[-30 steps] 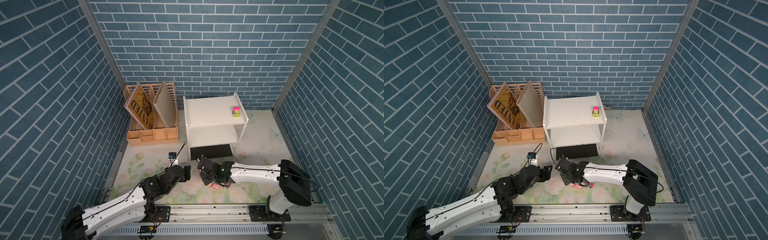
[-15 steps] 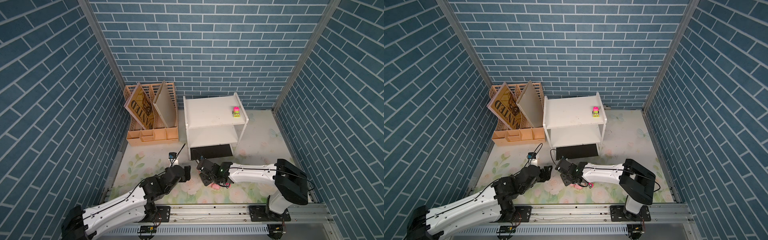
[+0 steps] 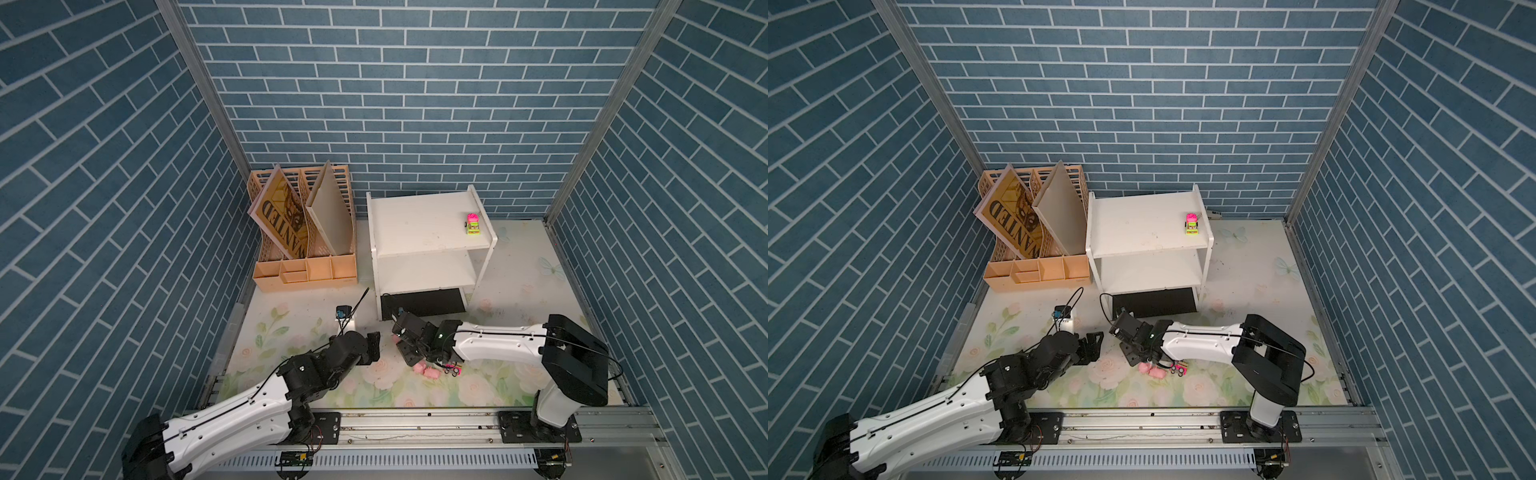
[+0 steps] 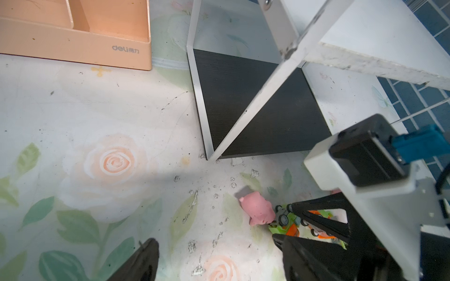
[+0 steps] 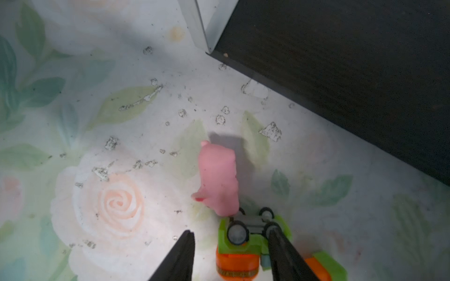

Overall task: Organize plastic toys on shelves
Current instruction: Adjust the plastic toy at the center of the board.

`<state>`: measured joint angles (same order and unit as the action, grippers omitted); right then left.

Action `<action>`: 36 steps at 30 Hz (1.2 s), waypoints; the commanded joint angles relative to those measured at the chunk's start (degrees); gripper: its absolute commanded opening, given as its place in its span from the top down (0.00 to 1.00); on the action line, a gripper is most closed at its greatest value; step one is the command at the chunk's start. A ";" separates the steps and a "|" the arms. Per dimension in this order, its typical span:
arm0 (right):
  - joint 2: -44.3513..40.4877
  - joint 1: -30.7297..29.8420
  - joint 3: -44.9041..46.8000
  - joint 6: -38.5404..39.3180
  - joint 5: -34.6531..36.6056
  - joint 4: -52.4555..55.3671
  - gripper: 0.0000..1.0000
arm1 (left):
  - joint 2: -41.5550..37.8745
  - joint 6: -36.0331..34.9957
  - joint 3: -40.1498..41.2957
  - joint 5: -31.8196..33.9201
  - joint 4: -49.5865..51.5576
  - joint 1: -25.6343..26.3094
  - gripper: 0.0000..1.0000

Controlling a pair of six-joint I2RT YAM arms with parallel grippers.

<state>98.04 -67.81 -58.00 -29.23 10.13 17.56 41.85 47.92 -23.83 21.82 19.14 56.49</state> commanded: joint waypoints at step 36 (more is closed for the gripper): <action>0.99 2.24 -2.33 -2.32 0.32 3.86 0.68 | 1.50 -0.95 -0.05 -0.77 -0.37 -0.42 0.25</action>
<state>97.89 -65.36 -60.97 -30.04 9.56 21.15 42.41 48.31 -22.81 21.47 20.40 56.27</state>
